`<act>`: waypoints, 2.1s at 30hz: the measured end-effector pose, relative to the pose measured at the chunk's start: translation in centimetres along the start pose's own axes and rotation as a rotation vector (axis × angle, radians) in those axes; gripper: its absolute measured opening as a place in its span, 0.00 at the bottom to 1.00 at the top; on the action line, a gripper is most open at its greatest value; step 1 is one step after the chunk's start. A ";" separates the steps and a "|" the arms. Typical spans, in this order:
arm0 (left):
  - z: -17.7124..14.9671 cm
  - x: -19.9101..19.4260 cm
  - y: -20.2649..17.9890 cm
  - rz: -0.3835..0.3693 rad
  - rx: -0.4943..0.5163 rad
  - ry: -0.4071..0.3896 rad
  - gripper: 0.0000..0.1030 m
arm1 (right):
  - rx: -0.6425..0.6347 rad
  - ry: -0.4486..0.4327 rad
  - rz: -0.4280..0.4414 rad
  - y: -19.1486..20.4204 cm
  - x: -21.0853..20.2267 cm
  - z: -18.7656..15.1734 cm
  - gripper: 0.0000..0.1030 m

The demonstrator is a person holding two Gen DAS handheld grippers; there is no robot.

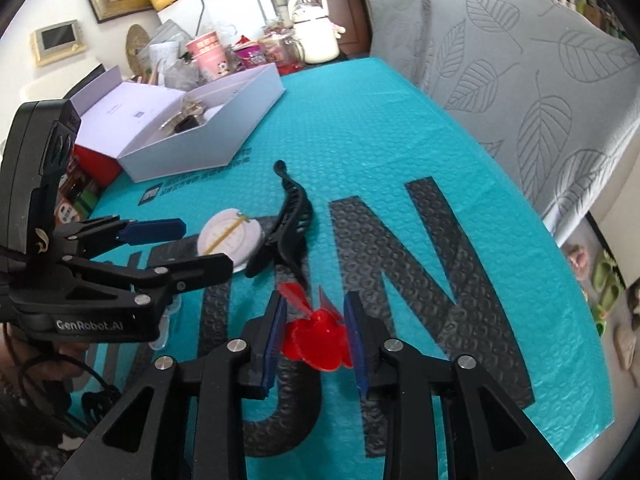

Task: Organize rigid objects
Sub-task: 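Grasp the red plastic fan with the right tool while the left tool reaches the white round container, then close the left tool on the white round container with the yellow band, then lift the white container with the left tool while the right tool holds the red fan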

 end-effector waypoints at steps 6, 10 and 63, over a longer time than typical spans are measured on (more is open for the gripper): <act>0.4 0.9 -0.1 0.003 0.032 -0.003 0.76 | 0.014 0.013 0.018 -0.6 0.1 -0.3 0.53; 0.6 1.5 -0.5 0.031 0.084 -0.005 0.76 | -0.016 0.009 -0.004 -0.3 0.0 -0.6 0.58; -3.5 -1.9 0.5 -0.003 0.078 0.023 0.58 | -0.077 -0.038 -0.124 1.7 0.4 -1.2 0.41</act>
Point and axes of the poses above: each gripper's, at about its wrist camera, not at the fingertips, and x roughly the way its jaws point, y to its left, z to its top, the point moved 3 cm from there along x, roughly the way its jaws point, and after that the axes turned 10 degrees about -z, right-handed, at the moved point
